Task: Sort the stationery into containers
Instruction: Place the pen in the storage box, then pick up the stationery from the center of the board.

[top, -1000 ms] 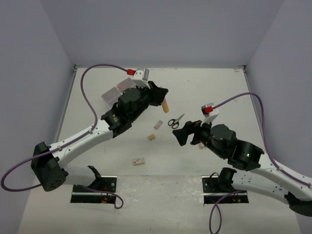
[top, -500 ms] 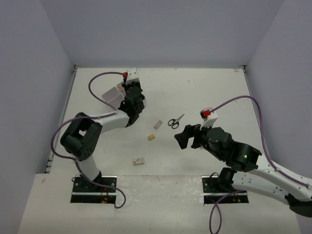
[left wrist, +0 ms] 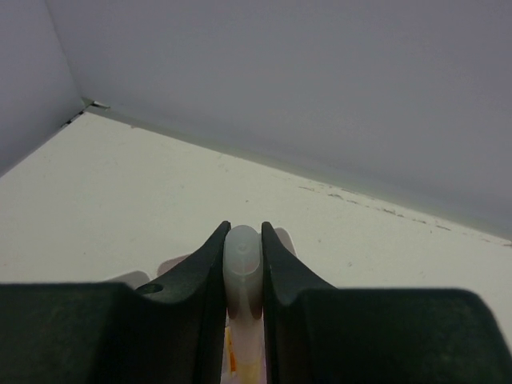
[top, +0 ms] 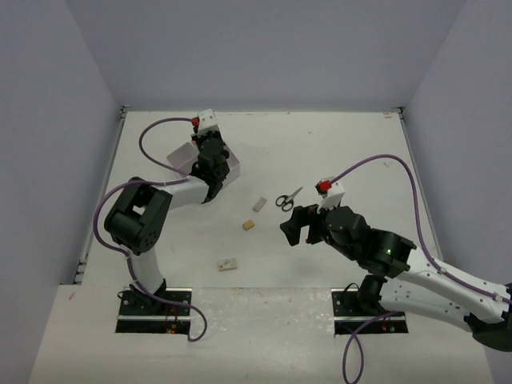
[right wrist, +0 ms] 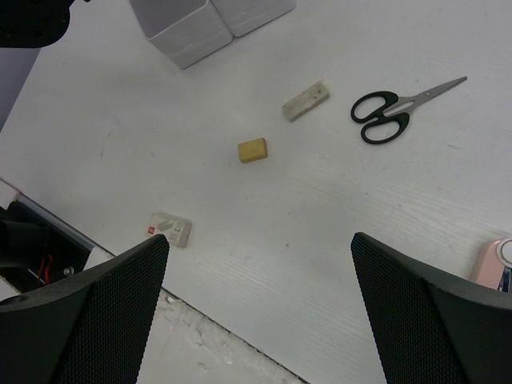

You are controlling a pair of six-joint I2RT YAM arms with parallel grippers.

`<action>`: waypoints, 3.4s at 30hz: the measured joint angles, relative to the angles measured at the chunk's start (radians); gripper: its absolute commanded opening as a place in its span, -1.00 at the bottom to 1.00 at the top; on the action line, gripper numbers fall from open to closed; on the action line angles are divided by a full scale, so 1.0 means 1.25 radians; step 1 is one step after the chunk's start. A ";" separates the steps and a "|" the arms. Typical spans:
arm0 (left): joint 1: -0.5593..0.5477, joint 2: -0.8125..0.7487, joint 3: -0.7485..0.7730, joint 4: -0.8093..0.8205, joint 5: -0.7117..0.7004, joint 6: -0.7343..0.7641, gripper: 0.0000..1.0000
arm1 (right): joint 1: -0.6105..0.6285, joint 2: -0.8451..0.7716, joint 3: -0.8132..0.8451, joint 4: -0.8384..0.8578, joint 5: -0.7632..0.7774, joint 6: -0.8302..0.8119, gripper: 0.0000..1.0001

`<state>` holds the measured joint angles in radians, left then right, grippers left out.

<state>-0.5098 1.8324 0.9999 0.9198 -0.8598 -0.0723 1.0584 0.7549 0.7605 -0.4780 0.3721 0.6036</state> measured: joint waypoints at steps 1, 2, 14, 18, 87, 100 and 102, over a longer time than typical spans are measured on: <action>0.000 0.000 -0.001 -0.001 0.003 -0.007 -0.26 | 0.000 0.004 0.000 0.002 -0.002 0.000 0.98; 0.000 0.000 -0.005 -0.001 0.007 -0.015 -0.09 | 0.000 0.007 0.000 0.003 -0.005 0.000 0.98; 0.003 -0.065 -0.052 -0.162 0.063 -0.157 0.77 | 0.000 0.017 0.000 0.019 -0.019 0.008 0.97; -0.003 -0.177 0.010 -0.379 0.118 -0.255 1.00 | -0.001 0.067 0.004 0.023 -0.016 0.030 0.98; -0.013 -0.964 -0.198 -1.116 0.516 -0.261 1.00 | -0.187 1.054 0.581 -0.099 -0.010 0.352 -0.71; -0.013 -0.975 -0.198 -1.116 0.509 -0.253 1.00 | -0.187 0.989 0.770 -0.094 -0.055 0.309 -0.68; -0.013 -0.977 -0.198 -1.116 0.507 -0.247 1.00 | -0.187 1.022 0.864 -0.106 -0.062 0.303 -0.68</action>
<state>-0.5266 0.6108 0.7528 -0.4751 -0.2262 -0.3811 0.8246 2.0320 1.8402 -0.6106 0.2949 0.9827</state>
